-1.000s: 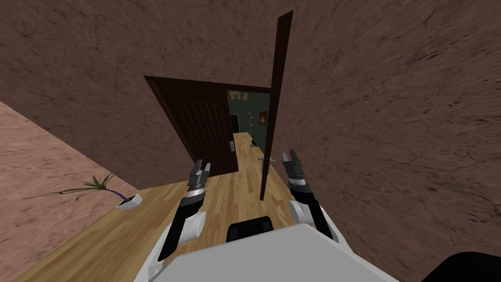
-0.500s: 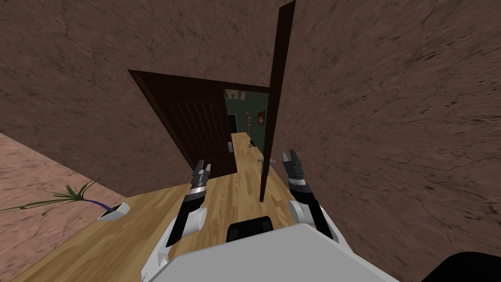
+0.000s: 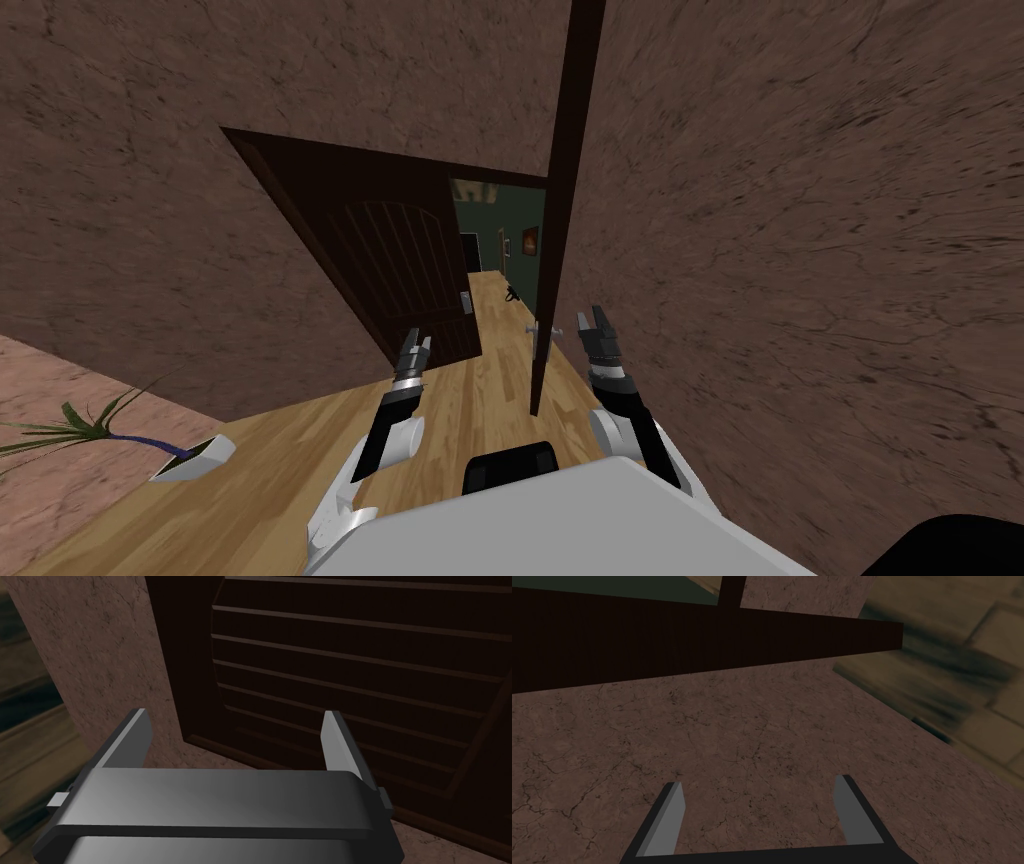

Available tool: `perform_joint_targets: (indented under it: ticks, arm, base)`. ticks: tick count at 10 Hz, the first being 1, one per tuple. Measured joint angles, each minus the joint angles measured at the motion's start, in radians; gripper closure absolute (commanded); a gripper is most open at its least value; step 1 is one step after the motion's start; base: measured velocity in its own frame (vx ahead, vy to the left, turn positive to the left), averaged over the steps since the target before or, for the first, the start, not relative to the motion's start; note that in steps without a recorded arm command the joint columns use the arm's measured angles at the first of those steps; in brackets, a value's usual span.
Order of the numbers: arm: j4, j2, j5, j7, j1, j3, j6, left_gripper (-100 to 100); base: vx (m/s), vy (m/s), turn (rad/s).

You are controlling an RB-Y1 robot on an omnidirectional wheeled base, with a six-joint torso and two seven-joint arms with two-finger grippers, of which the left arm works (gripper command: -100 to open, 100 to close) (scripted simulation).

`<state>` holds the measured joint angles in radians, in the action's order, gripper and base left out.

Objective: Pull the door open

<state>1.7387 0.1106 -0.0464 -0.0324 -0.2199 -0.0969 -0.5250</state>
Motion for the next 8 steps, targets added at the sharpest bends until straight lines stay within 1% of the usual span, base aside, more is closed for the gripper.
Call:
perform_joint_targets:
  ticks: [1, 2, 4, 6, 8]
  arm:
    - [-0.029, 0.000, -0.006, 0.008, 0.016, -0.005, -0.002, -100]
    - [-0.061, 0.009, -0.017, 0.015, 0.040, -0.017, -0.005, -100]
    - [-0.113, 0.014, -0.030, 0.027, 0.066, -0.029, -0.007, -100]
    - [-0.163, 0.024, -0.043, 0.034, 0.090, -0.042, -0.011, -100]
    - [-0.208, 0.025, -0.053, 0.048, 0.121, -0.053, -0.008, -100]
  base:
    - [0.068, 0.033, -0.127]
    - [0.056, 0.021, -0.049]
    - [0.055, 0.024, -0.069]
    - [0.041, 0.019, -0.059]
    - [0.045, 0.020, -0.080]
